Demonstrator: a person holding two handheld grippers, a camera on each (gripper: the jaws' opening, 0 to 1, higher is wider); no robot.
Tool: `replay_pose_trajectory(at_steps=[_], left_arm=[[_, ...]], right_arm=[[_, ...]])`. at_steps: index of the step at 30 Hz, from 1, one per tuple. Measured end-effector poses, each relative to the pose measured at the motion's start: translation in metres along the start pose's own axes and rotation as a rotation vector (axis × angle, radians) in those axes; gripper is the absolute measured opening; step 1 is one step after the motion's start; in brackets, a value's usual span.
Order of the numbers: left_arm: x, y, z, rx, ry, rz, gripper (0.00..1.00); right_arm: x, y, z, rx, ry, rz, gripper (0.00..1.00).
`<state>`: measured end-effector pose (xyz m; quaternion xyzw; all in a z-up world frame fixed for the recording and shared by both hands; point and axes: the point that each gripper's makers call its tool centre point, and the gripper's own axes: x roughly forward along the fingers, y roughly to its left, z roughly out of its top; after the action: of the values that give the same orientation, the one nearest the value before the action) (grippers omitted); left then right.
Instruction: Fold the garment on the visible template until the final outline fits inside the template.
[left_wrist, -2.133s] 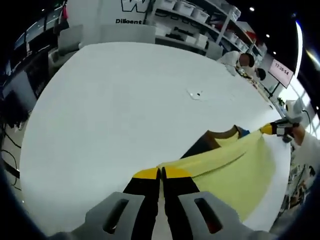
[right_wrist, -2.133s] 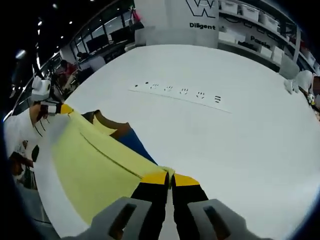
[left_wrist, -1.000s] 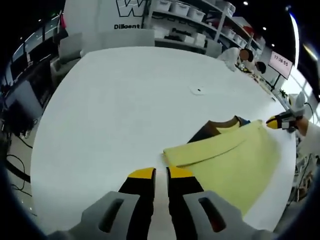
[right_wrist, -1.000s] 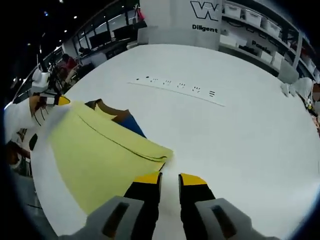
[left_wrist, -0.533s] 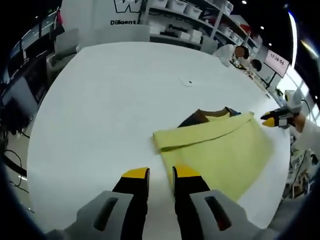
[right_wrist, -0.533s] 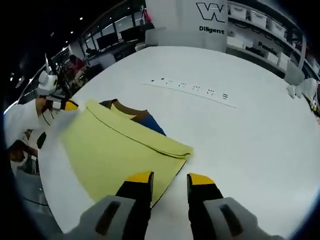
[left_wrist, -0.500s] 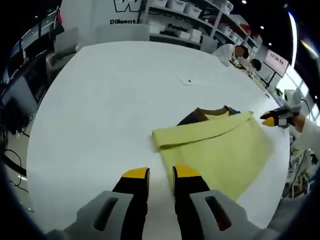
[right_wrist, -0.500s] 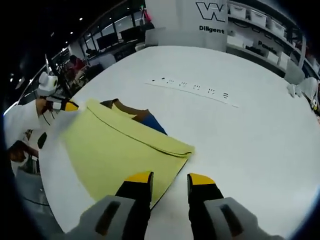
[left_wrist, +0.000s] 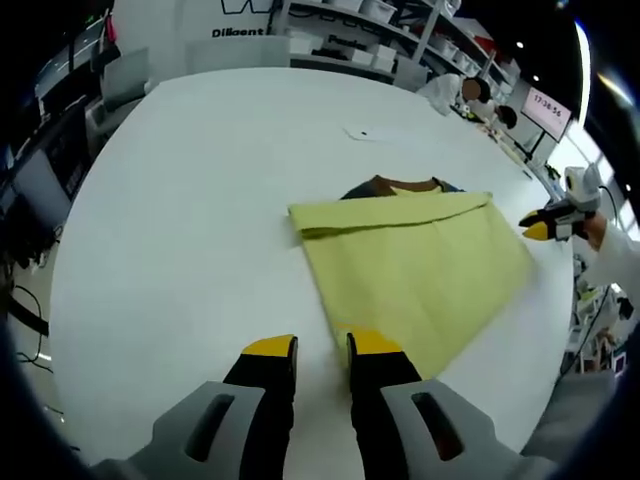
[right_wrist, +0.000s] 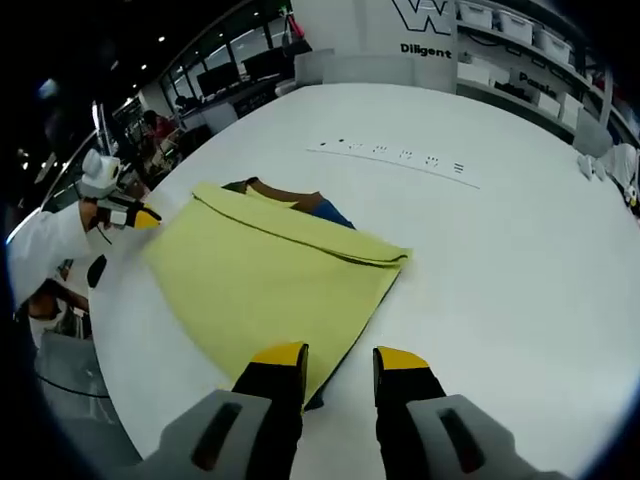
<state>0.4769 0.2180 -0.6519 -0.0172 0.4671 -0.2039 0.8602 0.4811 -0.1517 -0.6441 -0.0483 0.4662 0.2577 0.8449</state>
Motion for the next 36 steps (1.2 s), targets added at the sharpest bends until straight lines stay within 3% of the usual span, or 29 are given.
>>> replay_pose_trajectory(at_steps=[7, 16, 25, 30, 33, 36], left_arm=[[-0.005, -0.013, -0.017, -0.006, 0.006, -0.029, 0.18], [-0.01, -0.014, -0.031, -0.02, 0.013, -0.029, 0.18], [-0.008, -0.026, -0.037, -0.043, 0.011, -0.059, 0.19], [-0.007, -0.027, -0.037, -0.049, 0.014, -0.057, 0.14], [-0.009, -0.024, -0.038, -0.023, 0.011, -0.039, 0.0], [-0.01, -0.023, -0.039, -0.026, 0.013, -0.041, 0.0]], right_arm=[[-0.006, 0.019, -0.015, 0.01, 0.008, 0.032, 0.24], [-0.011, 0.029, -0.035, 0.03, 0.032, 0.055, 0.22], [-0.003, 0.036, -0.05, 0.059, 0.058, 0.078, 0.11], [-0.001, 0.037, -0.053, 0.07, 0.067, 0.084, 0.06], [-0.001, 0.038, -0.053, 0.068, 0.072, 0.084, 0.0], [-0.001, 0.038, -0.053, 0.074, 0.074, 0.083, 0.0]])
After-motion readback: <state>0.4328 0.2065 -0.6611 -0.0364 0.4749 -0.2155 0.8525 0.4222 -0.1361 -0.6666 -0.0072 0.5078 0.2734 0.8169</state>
